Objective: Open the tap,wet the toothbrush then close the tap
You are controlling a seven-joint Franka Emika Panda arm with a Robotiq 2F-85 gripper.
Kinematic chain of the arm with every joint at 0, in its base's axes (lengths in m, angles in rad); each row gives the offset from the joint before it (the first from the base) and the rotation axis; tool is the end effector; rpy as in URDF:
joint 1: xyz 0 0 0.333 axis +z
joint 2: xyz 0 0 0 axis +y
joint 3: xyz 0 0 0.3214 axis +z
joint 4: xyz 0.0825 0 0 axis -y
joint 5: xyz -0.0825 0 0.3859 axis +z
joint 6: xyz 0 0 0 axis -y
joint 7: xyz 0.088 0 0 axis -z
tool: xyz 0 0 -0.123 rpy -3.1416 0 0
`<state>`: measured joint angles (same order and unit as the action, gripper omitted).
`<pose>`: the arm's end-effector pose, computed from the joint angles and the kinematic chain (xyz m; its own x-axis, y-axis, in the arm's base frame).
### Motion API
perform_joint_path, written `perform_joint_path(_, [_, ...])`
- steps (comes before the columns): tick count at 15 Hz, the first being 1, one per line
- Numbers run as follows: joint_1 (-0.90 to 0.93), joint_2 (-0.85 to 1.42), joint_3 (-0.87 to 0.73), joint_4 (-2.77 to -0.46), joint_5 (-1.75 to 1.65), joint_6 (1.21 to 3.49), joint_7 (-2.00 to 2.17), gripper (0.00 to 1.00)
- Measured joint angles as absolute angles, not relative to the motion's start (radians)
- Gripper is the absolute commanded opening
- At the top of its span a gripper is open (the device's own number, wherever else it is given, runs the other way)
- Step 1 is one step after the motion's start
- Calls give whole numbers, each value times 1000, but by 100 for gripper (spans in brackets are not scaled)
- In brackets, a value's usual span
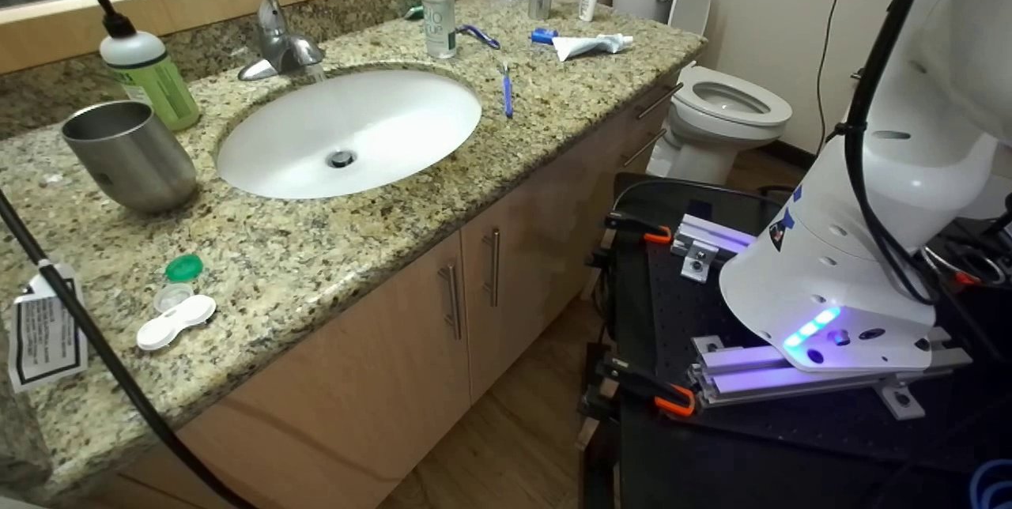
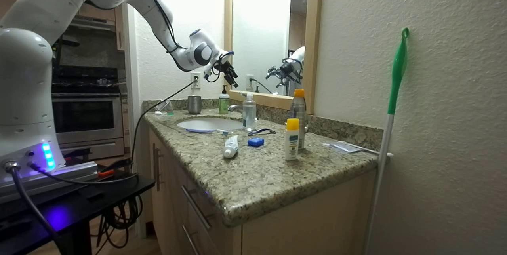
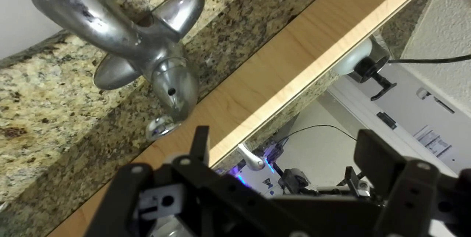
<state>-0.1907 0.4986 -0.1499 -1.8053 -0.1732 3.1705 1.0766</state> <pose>0.6865 -0.2102 0.3675 0.1432 -0.8385 0.5258 -0.6870 -0.4666 -0.5571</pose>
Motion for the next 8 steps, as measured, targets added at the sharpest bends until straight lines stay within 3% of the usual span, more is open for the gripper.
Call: perform_joint_path(8, [-189, 510, -169, -1806, -173, 3171, 1091, 100])
